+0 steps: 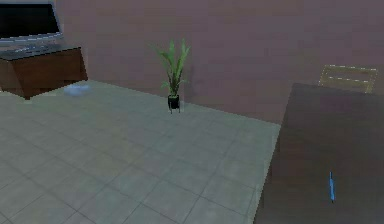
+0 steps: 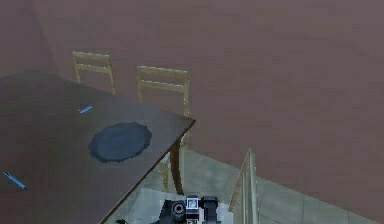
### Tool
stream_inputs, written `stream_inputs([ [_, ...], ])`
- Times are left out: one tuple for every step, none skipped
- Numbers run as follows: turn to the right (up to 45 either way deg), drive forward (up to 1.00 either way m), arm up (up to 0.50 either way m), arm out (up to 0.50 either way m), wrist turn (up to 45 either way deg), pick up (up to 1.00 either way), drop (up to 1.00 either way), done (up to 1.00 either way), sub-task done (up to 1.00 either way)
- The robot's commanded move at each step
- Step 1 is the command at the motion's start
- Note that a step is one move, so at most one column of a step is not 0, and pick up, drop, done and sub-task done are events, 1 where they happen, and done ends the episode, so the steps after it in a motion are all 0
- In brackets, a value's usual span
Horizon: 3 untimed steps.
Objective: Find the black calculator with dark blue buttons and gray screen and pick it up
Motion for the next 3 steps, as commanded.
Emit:
stream_inputs([
  [0.0, 0.00, 0.00, 0.00, 45.0, 0.00, 0.00, 0.00, 0.00],
  [0.0, 0.00, 0.00, 0.00, 27.0, 0.00, 0.00, 0.00, 0.00],
  [0.0, 0.00, -0.30, 0.00, 0.0, 0.00, 0.00, 0.00, 0.00],
])
